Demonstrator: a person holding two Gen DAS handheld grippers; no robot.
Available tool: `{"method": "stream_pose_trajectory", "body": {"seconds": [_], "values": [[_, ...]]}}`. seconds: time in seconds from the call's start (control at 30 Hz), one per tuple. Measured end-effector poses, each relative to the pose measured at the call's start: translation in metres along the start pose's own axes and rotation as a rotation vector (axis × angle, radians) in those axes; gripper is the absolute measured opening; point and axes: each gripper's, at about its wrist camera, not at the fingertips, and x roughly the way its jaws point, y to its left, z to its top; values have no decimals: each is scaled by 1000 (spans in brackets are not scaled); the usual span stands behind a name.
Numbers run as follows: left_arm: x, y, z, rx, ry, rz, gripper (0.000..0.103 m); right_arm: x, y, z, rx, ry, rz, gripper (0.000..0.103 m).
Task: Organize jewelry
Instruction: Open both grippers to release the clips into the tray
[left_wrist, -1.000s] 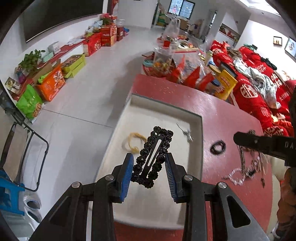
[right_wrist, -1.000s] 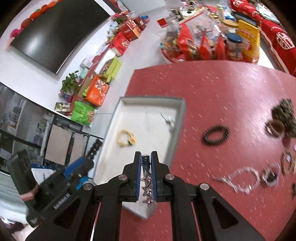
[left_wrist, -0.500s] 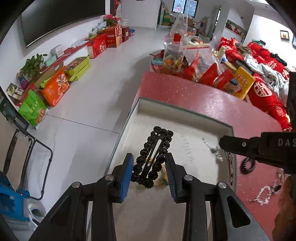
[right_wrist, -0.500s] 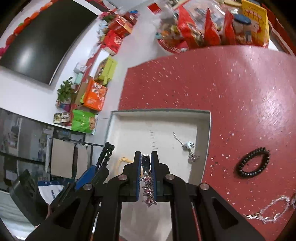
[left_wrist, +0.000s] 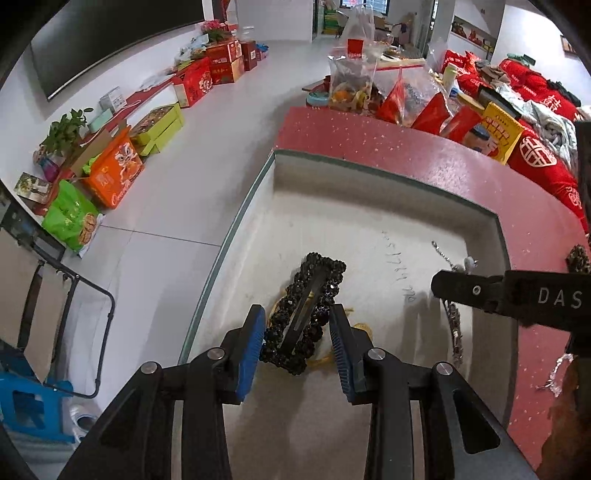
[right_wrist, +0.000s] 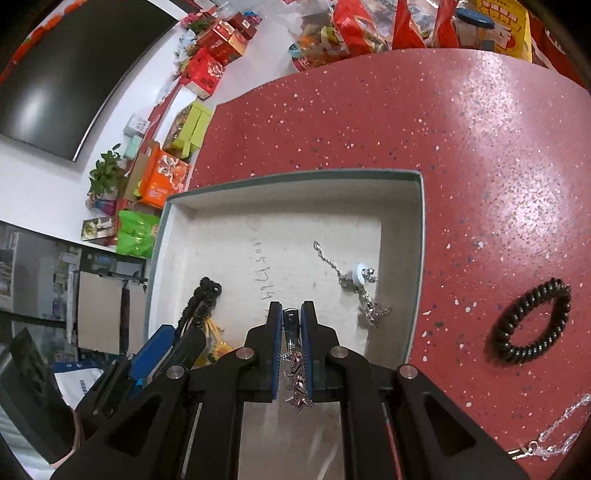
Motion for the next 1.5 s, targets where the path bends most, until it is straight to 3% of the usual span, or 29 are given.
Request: {"method": "stream_pose_trajectory", "body": {"seconds": [0.07, 0.23, 0.3, 0.37, 0.47, 0.57, 0.63, 0.97, 1.0, 1.03, 1.07, 1.5], "values": [[1, -3, -1, 10, 8, 15, 53, 0, 3, 1, -12, 3, -5, 11], [-1, -4, -2, 15, 13, 27, 55, 1, 1, 2, -2, 14, 11, 12], [-3, -4, -2, 15, 17, 29, 55, -2, -2, 3, 12, 12, 25, 18], [-6, -3, -1, 16, 17, 30, 55, -9, -6, 1, 20, 1, 40, 34], [-11, -4, -1, 18, 17, 29, 55, -24, -8, 1, 20, -24, 60, 47], [-20, -5, -3, 8, -1, 35, 100, -40, -13, 0, 31, -43, 73, 50], [-31, -6, -5, 7, -39, 42, 101, -48, -15, -3, 37, -53, 75, 53], [-59, -23, -17, 45, -10, 18, 102, -100, -51, -31, 81, -96, 61, 65], [-61, -25, -19, 47, -8, 15, 102, -105, -57, -35, 89, -96, 54, 69], [-64, -28, -21, 50, -4, 13, 102, -108, -62, -39, 92, -99, 52, 80], [-68, -32, -24, 55, 0, 11, 102, -112, -67, -44, 96, -104, 50, 83], [-106, -83, -73, 134, 51, -33, 102, -163, -126, -116, 119, -106, -55, 90]]}}
